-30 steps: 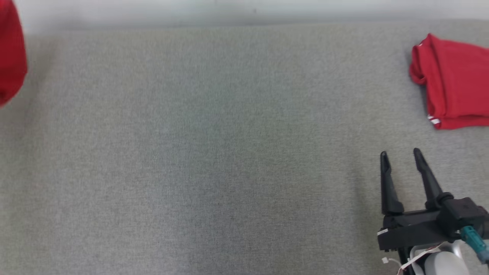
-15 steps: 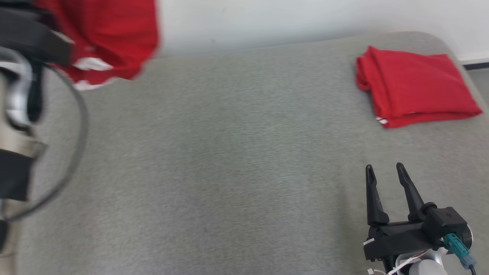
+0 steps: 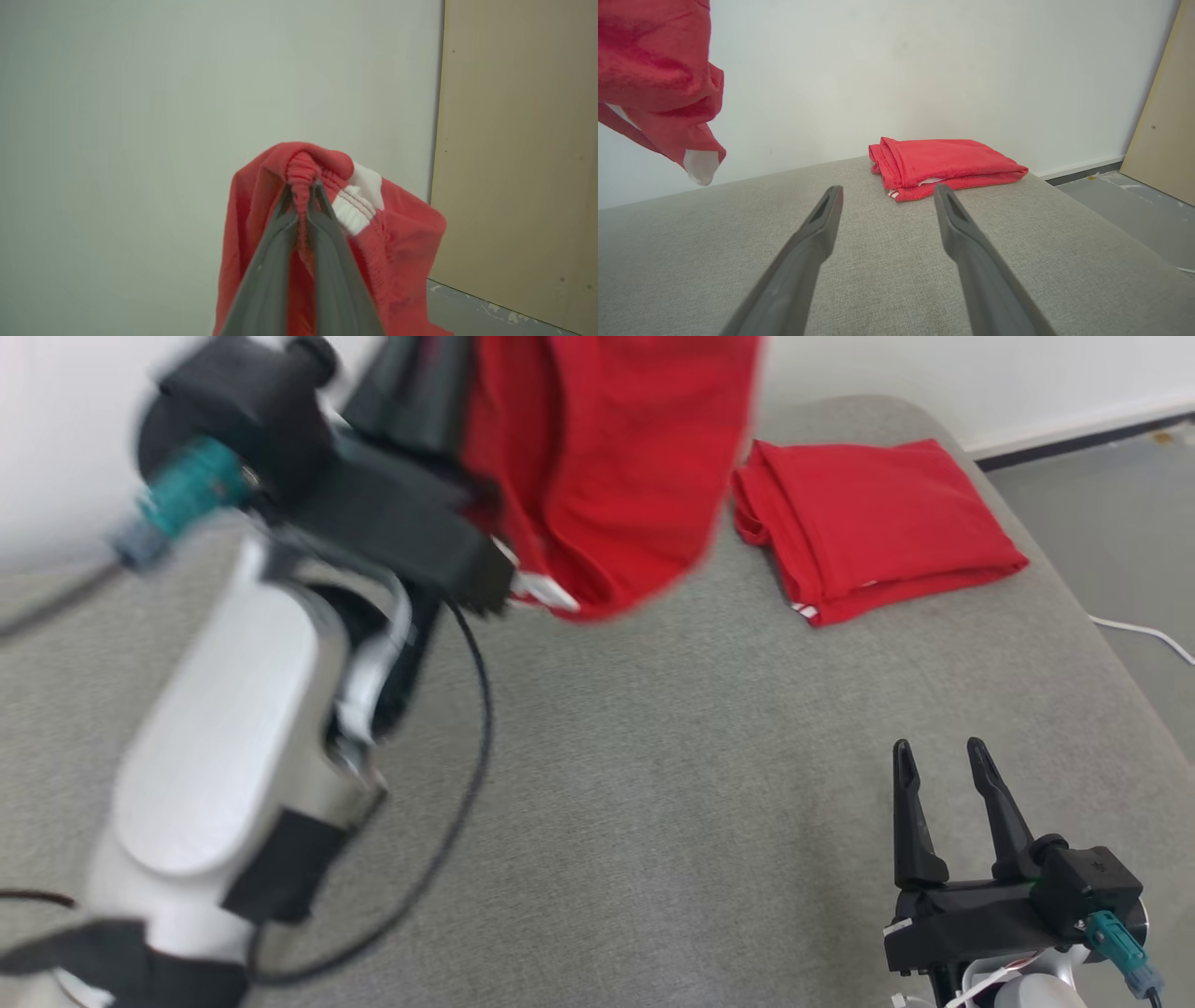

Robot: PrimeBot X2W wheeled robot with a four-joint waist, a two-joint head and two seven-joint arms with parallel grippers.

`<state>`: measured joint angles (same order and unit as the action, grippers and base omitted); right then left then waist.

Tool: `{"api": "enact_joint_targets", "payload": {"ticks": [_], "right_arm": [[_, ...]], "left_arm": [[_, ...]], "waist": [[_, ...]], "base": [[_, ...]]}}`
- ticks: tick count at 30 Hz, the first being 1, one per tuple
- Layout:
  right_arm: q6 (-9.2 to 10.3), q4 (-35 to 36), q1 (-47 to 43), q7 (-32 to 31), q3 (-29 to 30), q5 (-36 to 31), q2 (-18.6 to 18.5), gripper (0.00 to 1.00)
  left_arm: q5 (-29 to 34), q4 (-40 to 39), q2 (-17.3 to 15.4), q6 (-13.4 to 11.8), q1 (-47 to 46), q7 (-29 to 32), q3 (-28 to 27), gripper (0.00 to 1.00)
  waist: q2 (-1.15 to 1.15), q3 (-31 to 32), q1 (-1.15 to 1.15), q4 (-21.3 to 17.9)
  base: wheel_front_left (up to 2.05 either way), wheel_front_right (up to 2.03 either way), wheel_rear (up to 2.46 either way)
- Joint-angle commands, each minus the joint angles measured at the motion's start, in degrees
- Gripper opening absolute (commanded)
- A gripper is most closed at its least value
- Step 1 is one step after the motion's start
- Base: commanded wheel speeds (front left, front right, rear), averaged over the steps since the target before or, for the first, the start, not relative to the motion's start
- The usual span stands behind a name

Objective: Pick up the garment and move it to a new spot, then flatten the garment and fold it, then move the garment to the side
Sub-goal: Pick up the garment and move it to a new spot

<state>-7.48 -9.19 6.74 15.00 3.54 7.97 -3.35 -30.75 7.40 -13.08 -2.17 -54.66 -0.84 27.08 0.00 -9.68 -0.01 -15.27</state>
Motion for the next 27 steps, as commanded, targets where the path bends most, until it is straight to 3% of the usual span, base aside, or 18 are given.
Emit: {"api": "enact_joint_targets", "payload": {"ticks": [1, 9, 15, 22, 24, 25, 27], "right_arm": [[0.0, 0.26, -0.32, 0.21, 0.13, 0.29, 0.37, 1.0], [-0.01, 0.76, 0.12, 0.13, 0.52, -0.29, 0.49, 1.0], [0.0, 0.33, 1.29, 0.12, -0.3, -0.78, 0.52, 1.0], [0.0, -0.65, 1.84, 0.12, -1.11, -1.13, 0.55, 1.0], [-0.01, -1.08, 1.5, 0.13, -1.04, -1.16, 0.54, 1.0], [-0.01, -1.32, 1.29, 0.12, -1.1, -1.14, 0.54, 1.0], [0.0, -1.59, 0.73, 0.13, -0.91, -1.23, 0.52, 1.0]], "left_arm": [[-0.21, -0.88, 0.7, -0.53, 2.4, -0.45, 0.31, 0.0], [-1.3, 0.41, 0.12, -1.8, 13.51, -2.4, 2.17, 0.0], [0.25, 7.43, -2.47, -1.53, 21.61, -5.76, 4.04, 0.0], [-1.32, 15.69, -3.74, -1.45, 25.68, -10.67, 2.2, 0.0], [-1.29, 17.25, -3.93, -1.19, 26.23, -11.59, 1.94, 0.6], [-1.55, 17.69, -3.79, -0.98, 26.49, -12.08, 1.68, 1.0], [-1.65, 18.17, -3.4, -0.66, 27.03, -12.94, 1.38, 1.0]], "waist": [[0.0, -0.78, 0.01, -0.93], [0.0, -2.55, 0.01, -0.23], [0.0, -3.48, 0.01, 0.65], [0.0, -3.07, 0.01, 1.86], [0.0, -2.36, 0.01, 2.42], [0.0, -1.98, 0.01, 2.67], [0.0, -0.86, 0.01, 3.35]], "base": [[0.0, 0.0, 0.0], [0.0, 0.0, 0.0], [0.0, 0.0, 0.0], [0.0, 0.0, 0.0], [0.0, 0.0, 0.0], [0.0, 0.0, 0.0], [0.0, 0.0, 0.0]]}}
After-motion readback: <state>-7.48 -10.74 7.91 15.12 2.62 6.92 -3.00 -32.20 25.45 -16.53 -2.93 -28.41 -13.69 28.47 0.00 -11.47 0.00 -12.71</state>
